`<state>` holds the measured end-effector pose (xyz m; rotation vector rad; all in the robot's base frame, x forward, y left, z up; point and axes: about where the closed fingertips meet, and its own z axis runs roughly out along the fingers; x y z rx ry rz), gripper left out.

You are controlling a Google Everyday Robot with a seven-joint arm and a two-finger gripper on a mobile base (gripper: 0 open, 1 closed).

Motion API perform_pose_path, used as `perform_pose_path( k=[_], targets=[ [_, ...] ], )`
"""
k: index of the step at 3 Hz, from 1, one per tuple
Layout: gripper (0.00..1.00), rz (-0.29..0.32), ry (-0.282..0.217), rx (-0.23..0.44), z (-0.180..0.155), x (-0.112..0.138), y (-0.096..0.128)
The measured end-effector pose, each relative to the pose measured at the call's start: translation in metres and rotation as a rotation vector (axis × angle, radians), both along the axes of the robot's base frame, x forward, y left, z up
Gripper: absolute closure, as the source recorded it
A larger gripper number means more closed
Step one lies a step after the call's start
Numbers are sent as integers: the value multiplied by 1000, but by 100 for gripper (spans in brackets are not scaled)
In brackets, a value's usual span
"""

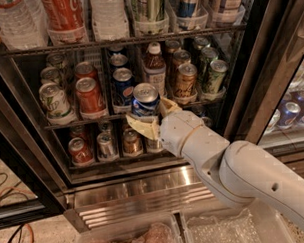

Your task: Pick pepsi can from middle shelf of fridge

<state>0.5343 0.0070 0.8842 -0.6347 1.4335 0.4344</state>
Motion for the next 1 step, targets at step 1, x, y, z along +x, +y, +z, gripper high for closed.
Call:
perform_pose_path(
  k=[1],
  targets=[
    [100,0,0,0,0,0,0]
  ],
)
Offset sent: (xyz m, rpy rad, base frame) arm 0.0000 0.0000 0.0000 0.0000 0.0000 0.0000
